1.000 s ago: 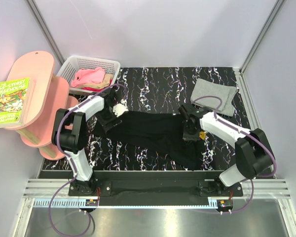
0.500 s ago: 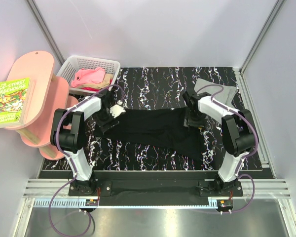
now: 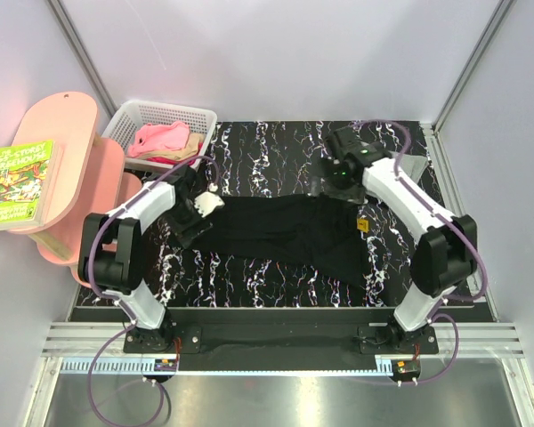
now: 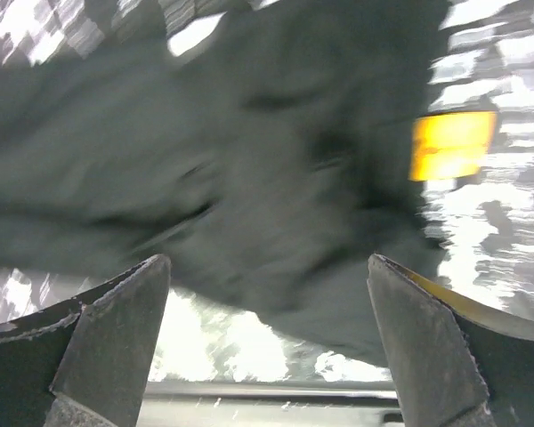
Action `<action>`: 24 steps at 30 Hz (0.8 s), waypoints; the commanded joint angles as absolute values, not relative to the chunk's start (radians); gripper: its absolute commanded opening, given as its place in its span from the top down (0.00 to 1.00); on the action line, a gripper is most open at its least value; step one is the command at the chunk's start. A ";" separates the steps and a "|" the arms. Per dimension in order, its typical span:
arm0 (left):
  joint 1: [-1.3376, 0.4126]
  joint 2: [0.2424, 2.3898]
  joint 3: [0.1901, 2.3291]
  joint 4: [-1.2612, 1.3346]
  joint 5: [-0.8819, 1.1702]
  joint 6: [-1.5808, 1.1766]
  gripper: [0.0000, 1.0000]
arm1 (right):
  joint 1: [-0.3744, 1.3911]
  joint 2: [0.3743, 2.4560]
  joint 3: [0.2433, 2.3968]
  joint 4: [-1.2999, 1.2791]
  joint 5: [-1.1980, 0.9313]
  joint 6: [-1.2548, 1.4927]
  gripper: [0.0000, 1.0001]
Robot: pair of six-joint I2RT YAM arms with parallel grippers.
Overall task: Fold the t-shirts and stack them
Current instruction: Fold the tshirt
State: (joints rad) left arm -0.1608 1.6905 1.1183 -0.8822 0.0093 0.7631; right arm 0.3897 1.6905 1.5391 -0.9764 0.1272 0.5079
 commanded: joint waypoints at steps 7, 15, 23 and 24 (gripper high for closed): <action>-0.210 1.582 1.227 -0.983 0.127 0.721 0.19 | 0.577 1.891 1.534 -0.806 -0.210 0.549 0.00; -0.219 1.582 1.134 -0.974 0.149 0.712 0.20 | 0.721 2.002 1.670 -0.773 -0.238 0.528 0.00; -0.192 1.617 1.114 -0.939 0.203 0.693 0.21 | 0.738 2.022 1.686 -0.796 -0.195 0.538 0.00; -0.192 1.626 1.135 -0.937 0.201 0.692 0.21 | 0.738 2.004 1.645 -0.796 -0.171 0.541 0.00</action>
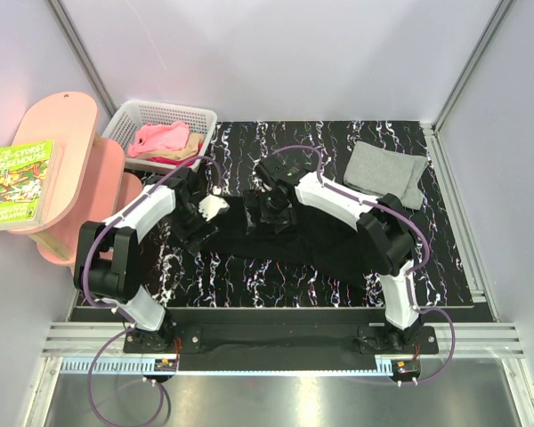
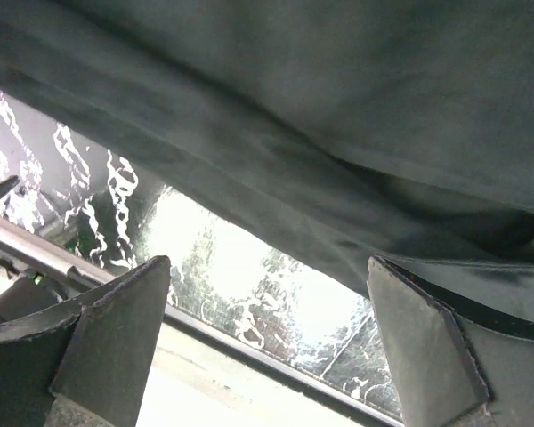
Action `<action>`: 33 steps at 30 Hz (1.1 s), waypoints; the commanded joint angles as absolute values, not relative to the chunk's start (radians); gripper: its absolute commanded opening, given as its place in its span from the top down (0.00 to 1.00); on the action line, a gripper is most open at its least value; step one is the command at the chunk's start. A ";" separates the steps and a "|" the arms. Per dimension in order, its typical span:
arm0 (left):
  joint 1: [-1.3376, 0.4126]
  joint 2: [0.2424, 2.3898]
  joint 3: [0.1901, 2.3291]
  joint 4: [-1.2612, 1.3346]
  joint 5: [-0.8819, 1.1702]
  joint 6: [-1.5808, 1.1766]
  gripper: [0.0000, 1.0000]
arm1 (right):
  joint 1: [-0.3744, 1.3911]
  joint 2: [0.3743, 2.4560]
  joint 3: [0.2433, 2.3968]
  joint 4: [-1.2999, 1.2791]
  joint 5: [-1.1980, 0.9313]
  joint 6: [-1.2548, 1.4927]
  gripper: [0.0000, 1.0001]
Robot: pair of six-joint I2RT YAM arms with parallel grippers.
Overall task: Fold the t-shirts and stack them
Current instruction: Fold the tshirt
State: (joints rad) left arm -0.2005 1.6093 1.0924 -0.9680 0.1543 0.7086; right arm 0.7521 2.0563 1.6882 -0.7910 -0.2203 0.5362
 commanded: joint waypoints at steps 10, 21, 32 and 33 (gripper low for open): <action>-0.184 1.802 1.330 -0.923 0.134 0.692 0.23 | 0.741 1.781 1.364 -0.735 -0.075 0.618 0.00; -0.179 1.805 1.269 -0.894 0.086 0.713 0.23 | 0.739 1.666 1.261 -0.741 -0.006 0.652 0.00; -0.179 1.848 1.238 -0.827 0.009 0.722 0.32 | 0.739 1.586 1.218 -0.759 0.049 0.675 0.00; -0.179 1.850 1.236 -0.824 0.006 0.724 0.34 | 0.738 1.577 1.213 -0.762 0.052 0.678 0.00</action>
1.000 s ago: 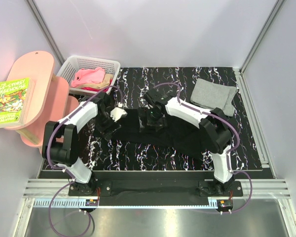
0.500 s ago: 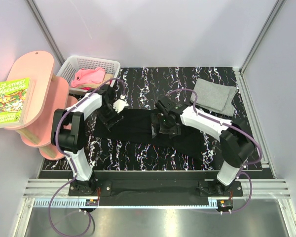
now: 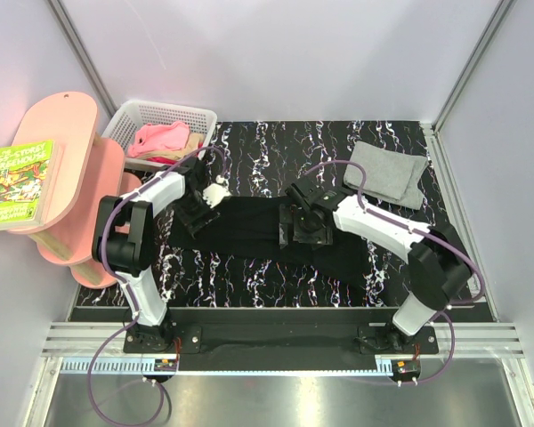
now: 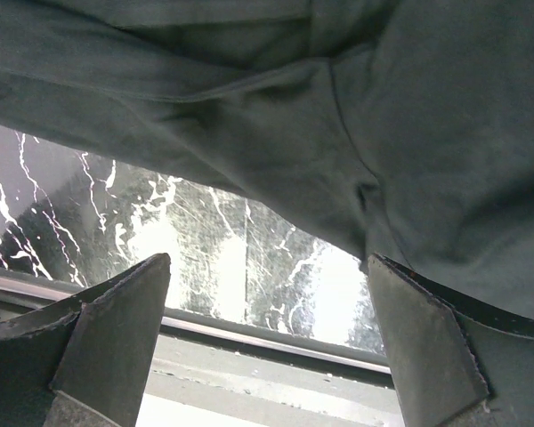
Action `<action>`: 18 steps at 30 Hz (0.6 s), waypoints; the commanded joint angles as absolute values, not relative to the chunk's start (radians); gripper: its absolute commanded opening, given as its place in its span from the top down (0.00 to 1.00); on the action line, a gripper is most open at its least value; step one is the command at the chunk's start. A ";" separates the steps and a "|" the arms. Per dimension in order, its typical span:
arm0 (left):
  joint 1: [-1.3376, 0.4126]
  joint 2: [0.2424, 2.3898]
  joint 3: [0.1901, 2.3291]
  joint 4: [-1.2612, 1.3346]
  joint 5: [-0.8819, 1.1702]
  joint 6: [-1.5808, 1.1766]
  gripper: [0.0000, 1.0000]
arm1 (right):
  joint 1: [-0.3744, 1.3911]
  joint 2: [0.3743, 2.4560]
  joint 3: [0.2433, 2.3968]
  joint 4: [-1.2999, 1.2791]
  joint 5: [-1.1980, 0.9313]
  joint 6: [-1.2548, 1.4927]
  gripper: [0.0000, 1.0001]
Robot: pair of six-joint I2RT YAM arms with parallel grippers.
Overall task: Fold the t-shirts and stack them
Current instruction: Fold the tshirt
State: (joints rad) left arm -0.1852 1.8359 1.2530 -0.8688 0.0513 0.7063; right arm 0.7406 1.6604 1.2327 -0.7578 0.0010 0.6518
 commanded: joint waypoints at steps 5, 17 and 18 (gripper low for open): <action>-0.179 1.874 1.233 -0.811 0.003 0.721 0.39 | 0.738 1.520 1.178 -0.770 0.067 0.692 0.00; -0.181 1.770 1.189 -0.828 -0.025 0.739 0.34 | 0.735 1.476 1.147 -0.787 0.081 0.701 0.00; -0.181 1.773 1.186 -0.830 -0.026 0.741 0.34 | 0.735 1.474 1.147 -0.787 0.081 0.701 0.00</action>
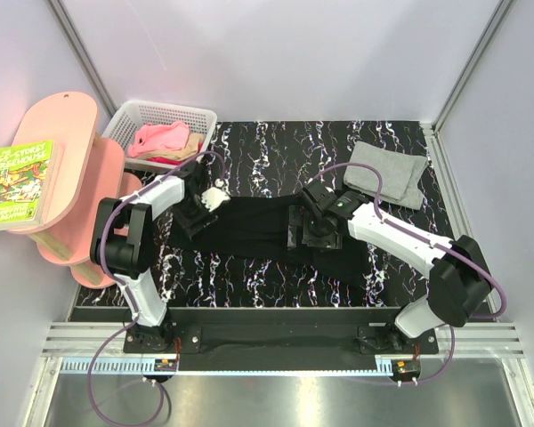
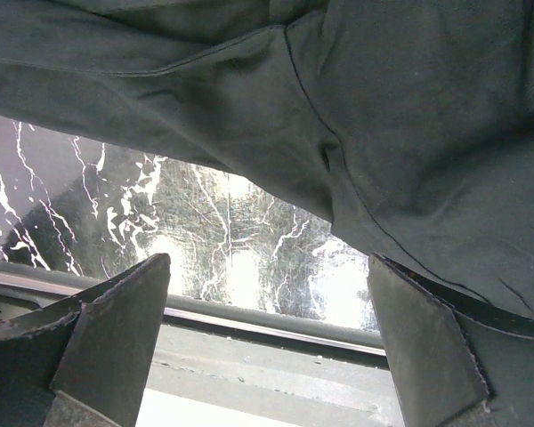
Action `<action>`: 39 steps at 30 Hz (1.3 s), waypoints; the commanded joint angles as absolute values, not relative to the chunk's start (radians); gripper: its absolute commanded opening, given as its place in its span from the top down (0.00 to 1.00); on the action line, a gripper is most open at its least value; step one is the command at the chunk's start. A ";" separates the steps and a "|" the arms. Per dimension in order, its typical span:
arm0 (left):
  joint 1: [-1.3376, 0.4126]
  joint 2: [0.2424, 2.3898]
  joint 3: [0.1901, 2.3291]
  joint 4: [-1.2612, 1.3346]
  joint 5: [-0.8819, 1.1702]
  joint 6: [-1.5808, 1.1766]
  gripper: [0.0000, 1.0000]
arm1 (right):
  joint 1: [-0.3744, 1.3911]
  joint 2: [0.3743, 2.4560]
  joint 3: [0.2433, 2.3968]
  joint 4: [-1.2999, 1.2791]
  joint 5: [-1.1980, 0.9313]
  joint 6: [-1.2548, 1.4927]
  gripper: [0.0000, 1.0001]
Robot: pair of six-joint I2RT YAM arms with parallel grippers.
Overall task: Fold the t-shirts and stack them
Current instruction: Fold the tshirt
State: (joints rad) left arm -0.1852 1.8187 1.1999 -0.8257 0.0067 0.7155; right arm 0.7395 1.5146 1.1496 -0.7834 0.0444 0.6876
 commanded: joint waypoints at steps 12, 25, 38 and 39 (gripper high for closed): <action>-0.181 1.727 1.167 -0.828 -0.026 0.742 0.30 | 0.724 1.470 1.101 -0.802 0.103 0.715 0.00; -0.181 1.700 1.129 -0.784 -0.023 0.747 0.27 | 0.704 1.460 1.069 -0.799 0.110 0.719 0.00; -0.183 1.715 1.057 -0.696 -0.061 0.756 0.28 | 0.700 1.459 1.058 -0.798 0.106 0.719 0.00; -0.181 1.720 1.058 -0.690 -0.063 0.756 0.28 | 0.699 1.457 1.058 -0.796 0.104 0.721 0.00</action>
State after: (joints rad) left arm -0.1852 1.7359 1.0683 -0.7486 -0.0387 0.7387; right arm 0.7086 1.4948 1.0607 -0.8005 0.0711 0.7055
